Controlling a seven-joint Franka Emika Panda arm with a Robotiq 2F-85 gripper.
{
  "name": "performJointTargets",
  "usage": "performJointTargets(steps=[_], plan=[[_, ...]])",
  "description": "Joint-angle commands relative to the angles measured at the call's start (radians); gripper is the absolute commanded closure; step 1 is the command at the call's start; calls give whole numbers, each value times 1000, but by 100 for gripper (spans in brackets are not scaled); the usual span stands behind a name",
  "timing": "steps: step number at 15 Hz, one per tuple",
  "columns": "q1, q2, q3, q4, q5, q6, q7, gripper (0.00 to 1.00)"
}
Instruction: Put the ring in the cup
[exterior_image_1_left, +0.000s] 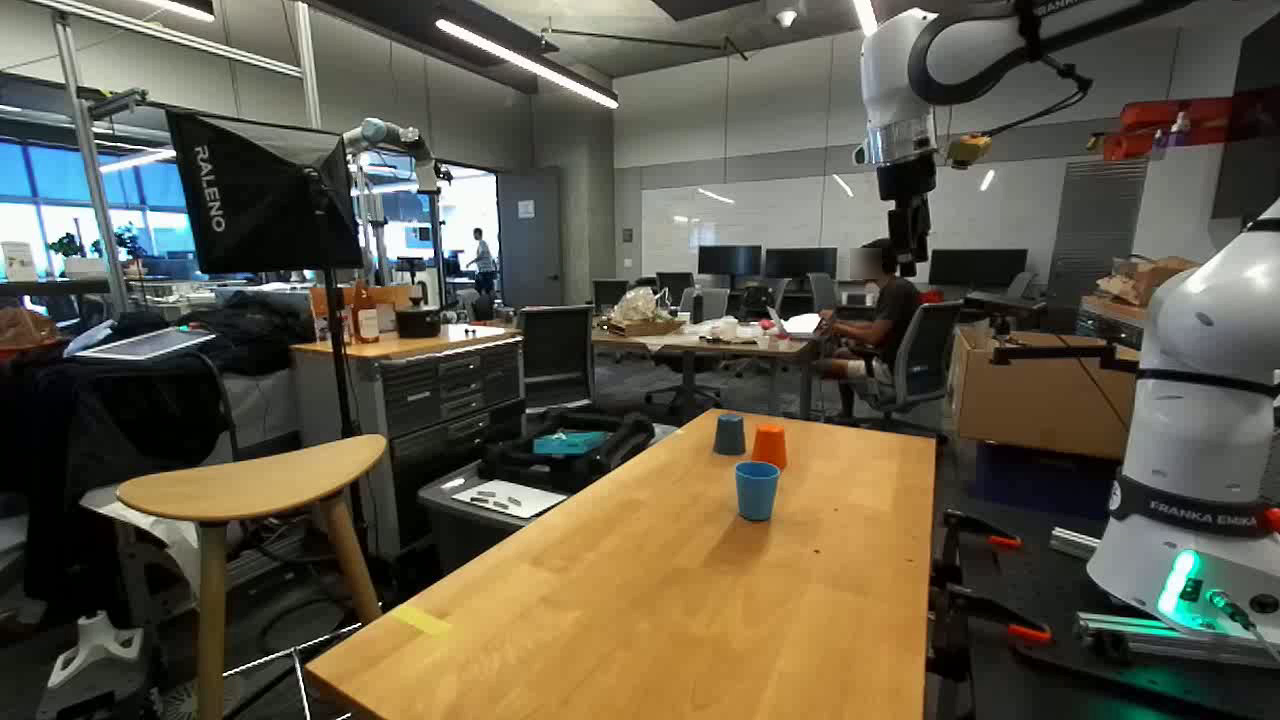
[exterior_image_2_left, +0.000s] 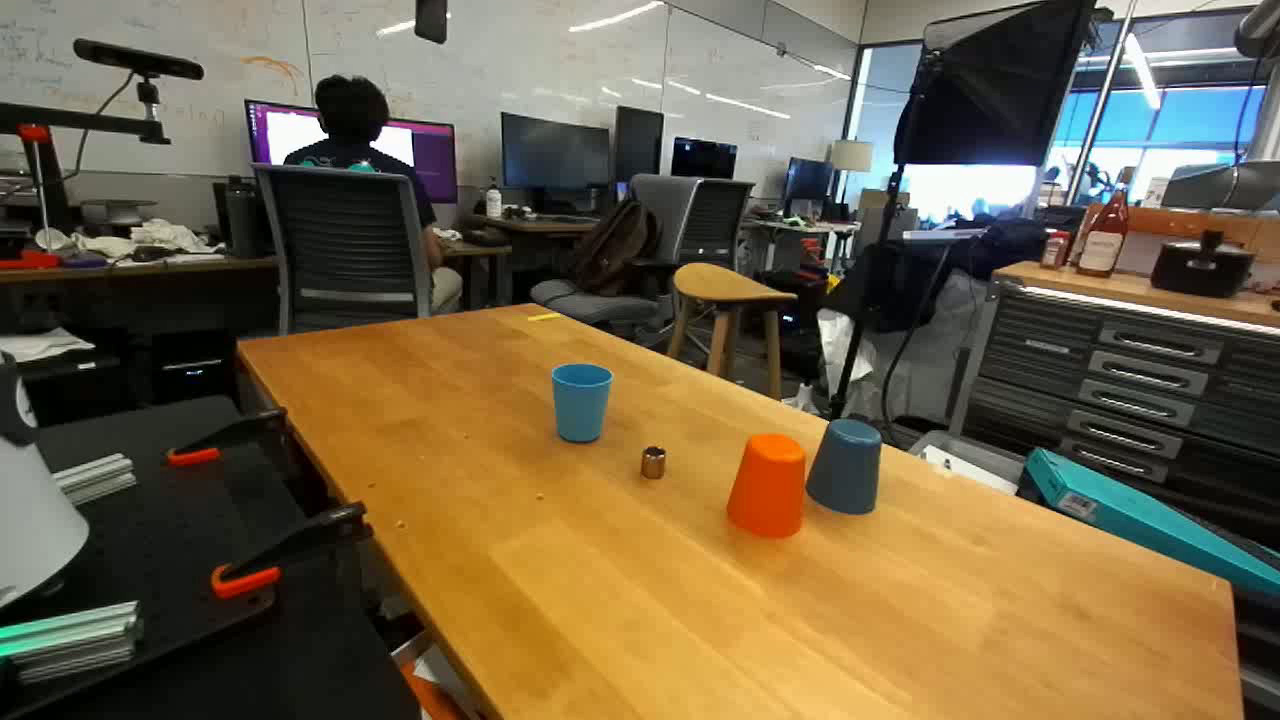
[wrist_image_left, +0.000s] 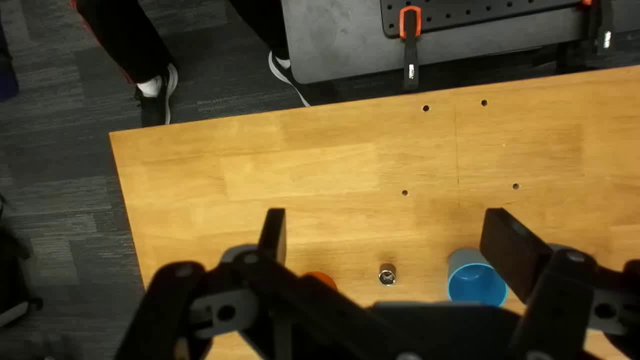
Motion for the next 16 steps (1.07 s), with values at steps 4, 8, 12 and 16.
performJointTargets(steps=[4, 8, 12, 16], plan=[[25, -3, -18, 14, -10, -6, 11, 0], [12, 182, -59, 33, 100, 217, 140, 0], [2, 424, -92, 84, 222, 497, 228, 0], [12, 687, -93, 219, 339, 687, 289, 0]])
